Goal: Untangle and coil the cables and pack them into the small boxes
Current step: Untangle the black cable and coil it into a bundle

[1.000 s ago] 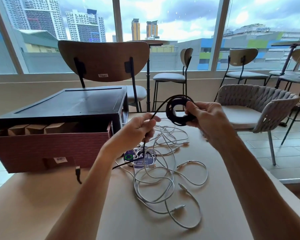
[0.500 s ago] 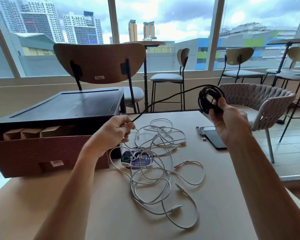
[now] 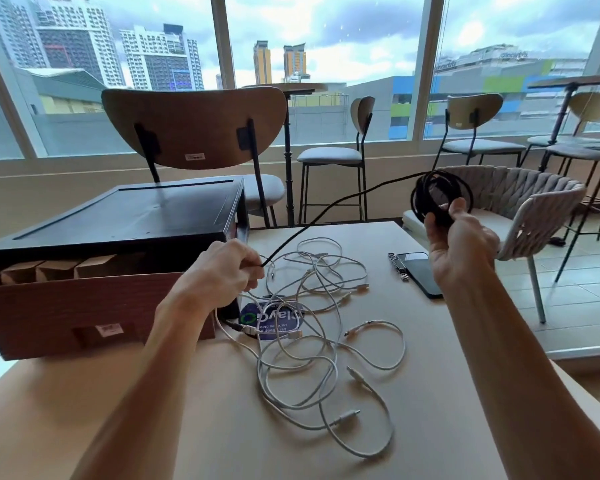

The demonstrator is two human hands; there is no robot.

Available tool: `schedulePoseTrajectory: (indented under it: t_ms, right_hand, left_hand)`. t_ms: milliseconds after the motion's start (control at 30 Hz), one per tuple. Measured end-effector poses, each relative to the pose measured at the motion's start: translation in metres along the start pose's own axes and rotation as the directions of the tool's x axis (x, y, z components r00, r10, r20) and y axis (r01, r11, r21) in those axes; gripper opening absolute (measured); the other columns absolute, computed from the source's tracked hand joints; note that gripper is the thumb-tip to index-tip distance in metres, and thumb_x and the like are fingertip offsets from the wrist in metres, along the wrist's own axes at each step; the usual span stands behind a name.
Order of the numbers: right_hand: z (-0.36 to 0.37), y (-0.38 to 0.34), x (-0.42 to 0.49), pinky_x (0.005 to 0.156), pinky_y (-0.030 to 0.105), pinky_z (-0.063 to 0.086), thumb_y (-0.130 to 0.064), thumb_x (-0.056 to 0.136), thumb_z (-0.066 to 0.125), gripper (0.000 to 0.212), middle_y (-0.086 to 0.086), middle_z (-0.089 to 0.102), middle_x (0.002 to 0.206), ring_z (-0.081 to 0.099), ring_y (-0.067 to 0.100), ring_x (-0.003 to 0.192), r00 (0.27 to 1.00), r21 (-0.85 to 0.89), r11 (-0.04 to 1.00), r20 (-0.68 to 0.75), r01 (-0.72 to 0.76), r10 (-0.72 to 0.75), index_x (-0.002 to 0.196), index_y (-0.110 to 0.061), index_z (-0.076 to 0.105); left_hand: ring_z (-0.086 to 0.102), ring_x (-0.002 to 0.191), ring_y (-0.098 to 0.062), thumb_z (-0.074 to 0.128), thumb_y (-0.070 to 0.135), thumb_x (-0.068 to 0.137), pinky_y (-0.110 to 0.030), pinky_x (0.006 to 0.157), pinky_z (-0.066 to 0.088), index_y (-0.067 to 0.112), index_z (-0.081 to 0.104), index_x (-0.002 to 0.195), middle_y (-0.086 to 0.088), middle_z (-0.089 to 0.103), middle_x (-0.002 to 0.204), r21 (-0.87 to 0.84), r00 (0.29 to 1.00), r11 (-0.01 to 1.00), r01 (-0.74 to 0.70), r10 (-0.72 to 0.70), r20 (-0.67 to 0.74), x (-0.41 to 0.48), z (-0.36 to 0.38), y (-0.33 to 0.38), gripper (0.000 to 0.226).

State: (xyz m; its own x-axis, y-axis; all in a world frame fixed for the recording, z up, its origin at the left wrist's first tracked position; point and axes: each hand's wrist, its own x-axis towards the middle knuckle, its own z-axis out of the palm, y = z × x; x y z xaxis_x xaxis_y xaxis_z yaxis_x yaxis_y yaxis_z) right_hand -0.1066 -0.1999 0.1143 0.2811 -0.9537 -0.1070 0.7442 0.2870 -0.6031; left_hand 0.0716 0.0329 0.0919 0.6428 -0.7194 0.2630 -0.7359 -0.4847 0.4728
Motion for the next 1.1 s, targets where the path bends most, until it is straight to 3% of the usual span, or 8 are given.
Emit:
schedulePoseTrajectory:
  t_ms: [133, 267, 367, 500, 633, 733, 900, 1100]
  right_hand:
    - [0.008, 0.016, -0.009, 0.061, 0.023, 0.058, -0.012, 0.096, 0.062, 0.018, 0.008, 0.064, 0.082, 0.066, 0.015, 0.072, 0.996, -0.116, 0.993, 0.095, 0.008, 0.003, 0.080, -0.005, 0.059]
    - [0.012, 0.028, -0.017, 0.059, 0.020, 0.056, -0.013, 0.098, 0.059, 0.017, 0.008, 0.064, 0.082, 0.067, 0.014, 0.072, 0.973, -0.236, 0.971, 0.230, 0.029, 0.027, 0.083, -0.004, 0.061]
    - [0.014, 0.033, -0.022, 0.060, 0.020, 0.056, -0.014, 0.098, 0.059, 0.021, 0.007, 0.064, 0.080, 0.067, 0.010, 0.066, 0.953, -0.313, 0.947, 0.301, 0.068, 0.032, 0.081, -0.003, 0.062]
    - [0.015, 0.034, -0.024, 0.060, 0.019, 0.055, -0.014, 0.098, 0.059, 0.022, 0.008, 0.063, 0.080, 0.067, 0.009, 0.063, 0.944, -0.336, 0.937, 0.328, 0.095, 0.022, 0.080, -0.002, 0.062]
    - [0.014, 0.034, -0.025, 0.061, 0.019, 0.055, -0.015, 0.098, 0.059, 0.020, 0.008, 0.064, 0.083, 0.068, 0.011, 0.070, 0.930, -0.362, 0.929, 0.362, 0.074, 0.067, 0.085, -0.001, 0.064]
    - [0.016, 0.037, -0.030, 0.061, 0.018, 0.054, -0.016, 0.098, 0.058, 0.022, 0.008, 0.065, 0.083, 0.068, 0.012, 0.071, 0.880, -0.412, 0.910, 0.449, 0.049, 0.156, 0.095, 0.004, 0.066]
    - [0.018, 0.037, -0.041, 0.059, 0.017, 0.054, -0.016, 0.098, 0.057, 0.032, 0.006, 0.065, 0.079, 0.068, 0.011, 0.069, 0.762, -0.481, 0.877, 0.574, 0.016, 0.300, 0.108, 0.013, 0.063]
    - [0.018, 0.033, -0.041, 0.061, 0.017, 0.056, -0.016, 0.098, 0.057, 0.030, 0.004, 0.065, 0.076, 0.065, 0.010, 0.068, 0.687, -0.492, 0.870, 0.638, 0.017, 0.348, 0.107, 0.011, 0.065]
  left_hand:
    - [0.069, 0.054, -0.005, 0.062, 0.019, 0.098, -0.029, 0.063, 0.058, 0.018, 0.069, 0.083, 0.008, 0.073, 0.070, -0.118, 0.962, 0.985, -0.129, 0.096, -0.255, 0.001, 0.008, 0.015, 0.016]
    - [0.070, 0.053, -0.016, 0.046, 0.020, 0.105, -0.024, 0.048, 0.050, 0.011, 0.058, 0.095, -0.005, 0.072, 0.073, -0.534, 0.899, 0.839, -0.107, -0.147, -0.411, 0.003, 0.014, 0.026, 0.018]
    - [0.072, 0.063, -0.014, 0.043, 0.014, 0.106, -0.016, 0.056, 0.054, 0.008, 0.059, 0.106, -0.010, 0.069, 0.082, -0.838, 0.896, 0.541, -0.068, -0.335, -0.289, 0.007, 0.017, 0.025, 0.017]
    - [0.074, 0.084, -0.017, 0.048, -0.006, 0.099, -0.016, 0.070, 0.058, -0.002, 0.065, 0.106, -0.012, 0.070, 0.094, -0.994, 0.918, -0.072, -0.081, -0.393, -0.046, 0.011, 0.015, 0.021, 0.019]
    - [0.074, 0.087, -0.020, 0.052, -0.008, 0.095, -0.019, 0.069, 0.059, -0.003, 0.067, 0.103, -0.011, 0.073, 0.094, -0.953, 0.922, -0.285, -0.105, -0.387, 0.014, 0.012, 0.021, 0.024, 0.018]
    - [0.075, 0.090, -0.023, 0.053, 0.003, 0.098, -0.029, 0.067, 0.061, 0.010, 0.068, 0.101, -0.005, 0.076, 0.097, -0.973, 0.910, -0.209, -0.095, -0.415, 0.000, 0.011, 0.028, 0.034, 0.016]
    - [0.076, 0.079, -0.024, 0.050, 0.006, 0.102, -0.030, 0.064, 0.061, 0.014, 0.062, 0.099, -0.002, 0.077, 0.095, -0.994, 0.886, -0.049, -0.100, -0.459, -0.067, 0.008, 0.039, 0.044, 0.015]
    - [0.072, 0.076, -0.015, 0.050, 0.001, 0.101, -0.031, 0.075, 0.060, 0.014, 0.062, 0.090, -0.010, 0.071, 0.096, -0.944, 0.717, 0.237, -0.228, -0.615, -0.328, 0.014, 0.044, 0.028, 0.020]
